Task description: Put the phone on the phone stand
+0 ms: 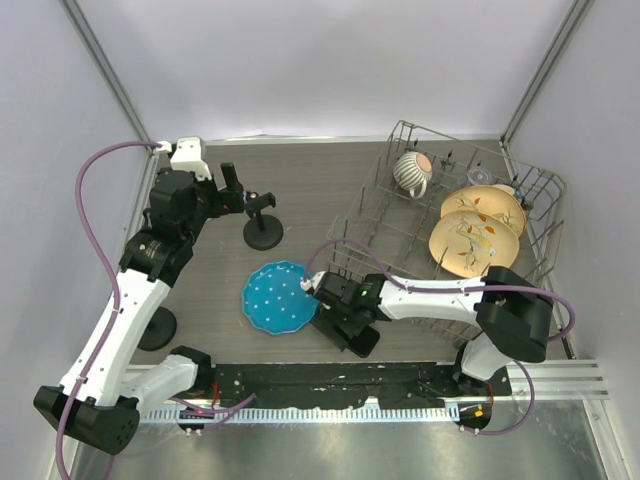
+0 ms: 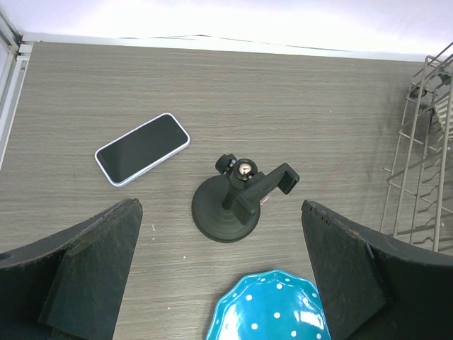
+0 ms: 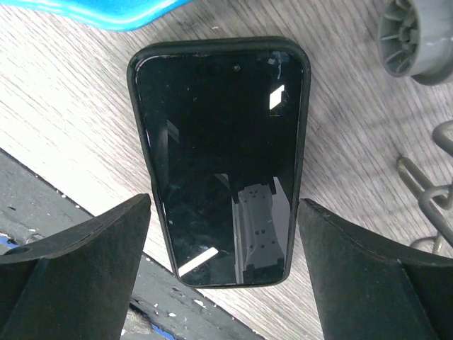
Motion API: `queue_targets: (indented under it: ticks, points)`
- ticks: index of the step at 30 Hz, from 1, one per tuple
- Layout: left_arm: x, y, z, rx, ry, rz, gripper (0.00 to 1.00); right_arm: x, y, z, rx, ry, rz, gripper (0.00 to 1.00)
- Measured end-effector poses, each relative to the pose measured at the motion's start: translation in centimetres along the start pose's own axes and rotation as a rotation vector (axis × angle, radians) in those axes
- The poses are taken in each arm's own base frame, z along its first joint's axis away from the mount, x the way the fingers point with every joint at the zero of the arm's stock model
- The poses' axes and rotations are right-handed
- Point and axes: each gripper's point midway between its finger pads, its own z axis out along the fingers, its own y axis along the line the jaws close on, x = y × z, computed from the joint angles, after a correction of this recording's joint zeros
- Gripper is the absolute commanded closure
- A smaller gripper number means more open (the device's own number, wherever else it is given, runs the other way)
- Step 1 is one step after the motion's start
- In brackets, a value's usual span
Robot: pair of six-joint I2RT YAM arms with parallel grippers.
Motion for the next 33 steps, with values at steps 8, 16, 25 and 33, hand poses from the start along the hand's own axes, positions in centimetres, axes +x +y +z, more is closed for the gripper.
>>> queue_targets:
  ticks: [8,16,25,33]
  points:
    - [0.0,-0.1,0.0,0.008,0.002,0.0,0.0,0.2,0.1,1.0,-0.003,0.018,-0.012,0.11]
    - [0.1,-0.3,0.0,0.015,0.003,0.0,0.0,-0.5,0.6,1.1,0.037,-0.004,-0.003,0.2]
    - [0.0,-0.3,0.0,0.016,0.003,0.0,0.0,-0.9,0.9,0.9,0.111,-0.086,0.037,0.73]
    - [0.1,-0.4,0.0,0.023,0.005,0.0,0.0,-0.3,-0.6,-1.0,0.151,-0.159,0.066,1.0]
